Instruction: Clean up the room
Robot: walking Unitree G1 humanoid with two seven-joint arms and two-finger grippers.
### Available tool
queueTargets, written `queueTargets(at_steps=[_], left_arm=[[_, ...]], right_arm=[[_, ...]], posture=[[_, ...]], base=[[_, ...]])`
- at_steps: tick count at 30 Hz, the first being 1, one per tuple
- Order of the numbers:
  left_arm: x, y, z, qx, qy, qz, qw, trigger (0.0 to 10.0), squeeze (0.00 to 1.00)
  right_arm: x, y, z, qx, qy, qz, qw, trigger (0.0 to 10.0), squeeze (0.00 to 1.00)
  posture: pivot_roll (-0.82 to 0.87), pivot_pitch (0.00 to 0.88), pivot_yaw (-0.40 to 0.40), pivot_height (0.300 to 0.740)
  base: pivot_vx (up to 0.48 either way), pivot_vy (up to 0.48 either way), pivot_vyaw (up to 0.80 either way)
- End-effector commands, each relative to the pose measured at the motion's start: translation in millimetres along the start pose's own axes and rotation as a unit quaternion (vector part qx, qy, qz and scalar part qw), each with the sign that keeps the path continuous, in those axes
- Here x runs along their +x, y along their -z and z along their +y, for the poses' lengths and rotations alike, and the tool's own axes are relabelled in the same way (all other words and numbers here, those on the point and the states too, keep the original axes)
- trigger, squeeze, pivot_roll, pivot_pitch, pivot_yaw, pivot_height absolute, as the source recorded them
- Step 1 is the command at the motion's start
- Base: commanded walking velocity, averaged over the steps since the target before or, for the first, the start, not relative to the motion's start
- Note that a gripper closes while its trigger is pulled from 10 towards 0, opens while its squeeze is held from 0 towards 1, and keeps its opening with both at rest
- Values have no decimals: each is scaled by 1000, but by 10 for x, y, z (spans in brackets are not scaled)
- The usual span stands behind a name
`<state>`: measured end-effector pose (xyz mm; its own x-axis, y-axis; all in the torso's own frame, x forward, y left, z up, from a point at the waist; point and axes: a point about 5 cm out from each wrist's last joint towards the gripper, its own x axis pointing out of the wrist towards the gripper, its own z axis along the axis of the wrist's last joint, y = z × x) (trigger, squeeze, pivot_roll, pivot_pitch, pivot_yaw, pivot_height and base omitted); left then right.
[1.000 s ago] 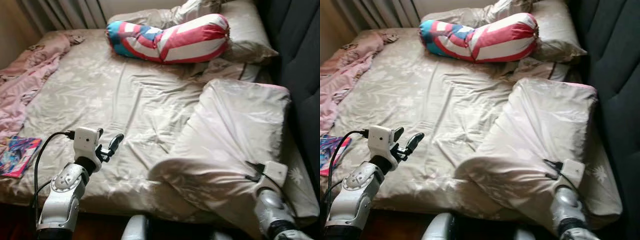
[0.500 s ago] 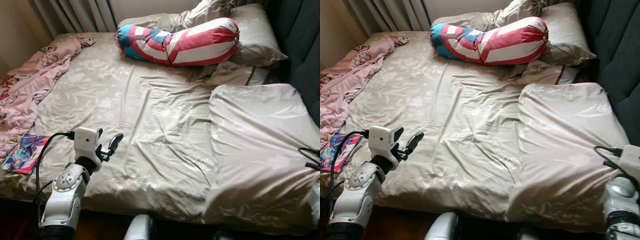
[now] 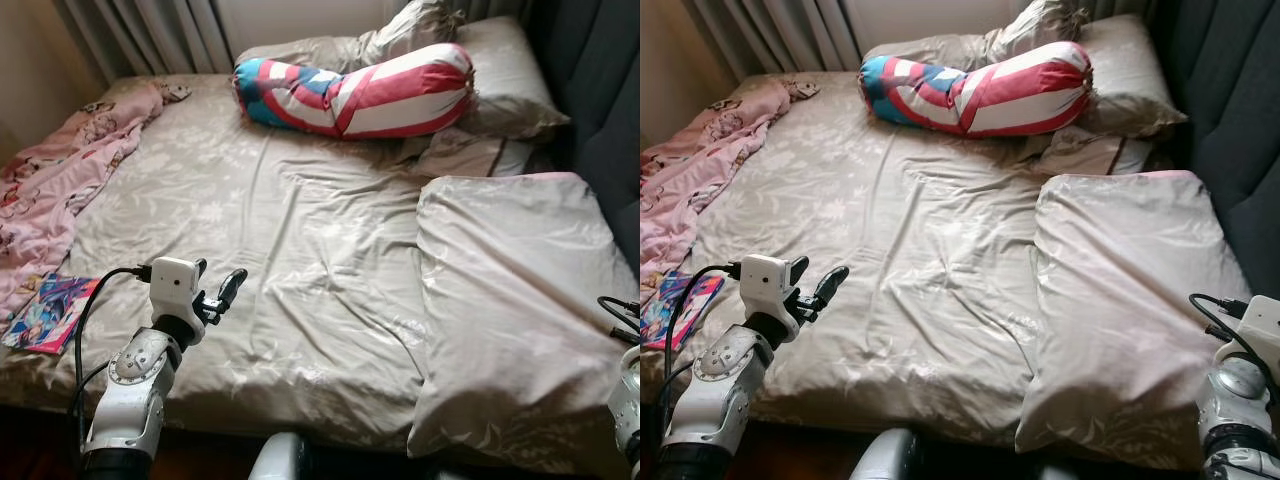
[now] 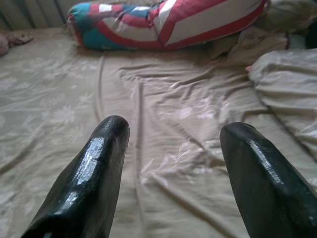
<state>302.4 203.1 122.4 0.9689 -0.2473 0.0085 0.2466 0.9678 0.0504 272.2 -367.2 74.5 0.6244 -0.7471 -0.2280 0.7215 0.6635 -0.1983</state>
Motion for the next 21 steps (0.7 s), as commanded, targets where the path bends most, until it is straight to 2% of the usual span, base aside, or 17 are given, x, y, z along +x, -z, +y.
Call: queueTargets(at_steps=[1, 2, 3, 5, 6, 9, 10, 11, 14, 15, 17, 18, 21], left_arm=[[17, 3, 0, 7, 1, 0, 1000, 10000, 0], [20, 9, -8, 6, 3, 0, 1000, 10000, 0], [25, 22, -20, 5, 4, 0, 1000, 10000, 0], [29, 46, -40, 1, 3, 1, 1000, 10000, 0], [35, 78, -52, -2, -1, 3, 1000, 10000, 0], [41, 143, -43, -7, -15, 9, 1000, 10000, 0], [41, 143, -43, -7, -15, 9, 1000, 10000, 0], [26, 243, 6, -18, -40, 20, 999, 10000, 0], [4, 344, 54, -34, -64, 33, 997, 10000, 0], [-23, 422, 85, -44, -80, 44, 995, 10000, 0], [-50, 501, 96, -53, -91, 57, 993, 10000, 0], [-86, 630, 76, -54, -95, 80, 991, 10000, 0], [-147, 804, 71, -71, -107, 117, 985, 10000, 0]], right_arm=[[-27, -33, 86, 5, -17, -20, 1000, 10000, 396], [-39, -38, 121, -3, -23, -26, 999, 10000, 0], [-63, -32, 193, -12, -39, -31, 999, 10000, 0], [-138, -33, 388, 4, -91, -46, 995, 10000, 0], [-254, -32, 623, 18, -161, -66, 985, 10000, 0], [-454, 29, 923, 32, -256, -76, 963, 10000, 0], [-454, 29, 923, 32, -256, -76, 963, 10000, 0], [-611, 123, 1085, 43, -307, -74, 948, 10000, 0], [-684, 236, 1139, 37, -322, -57, 944, 10000, 0], [-697, 347, 1130, 42, -311, -27, 949, 10000, 0], [-734, 465, 1137, 59, -311, 5, 949, 10000, 0], [-827, 654, 1159, 34, -327, 35, 944, 10000, 0], [-944, 893, 1157, 7, -339, 81, 937, 10000, 0]], posture=[[-14, 21, 79, 660], [-14, 21, 79, 660], [-24, 12, 75, 660], [-26, 4, 70, 660], [-27, 0, 67, 660], [-33, 0, 57, 660], [-33, 0, 57, 660], [-40, 0, 48, 660], [-46, 0, 39, 669], [-52, 0, 35, 679], [-58, 0, 28, 689], [-58, 0, 23, 704], [-63, 0, 18, 719]], base=[[0, 0, 0], [0, 0, 0], [0, 0, 0], [0, 0, 0], [0, 0, 0], [0, 0, 0], [0, 0, 0], [0, 0, 0], [0, 0, 0], [0, 0, 0], [0, 0, 0], [0, 0, 0], [0, 0, 0]])
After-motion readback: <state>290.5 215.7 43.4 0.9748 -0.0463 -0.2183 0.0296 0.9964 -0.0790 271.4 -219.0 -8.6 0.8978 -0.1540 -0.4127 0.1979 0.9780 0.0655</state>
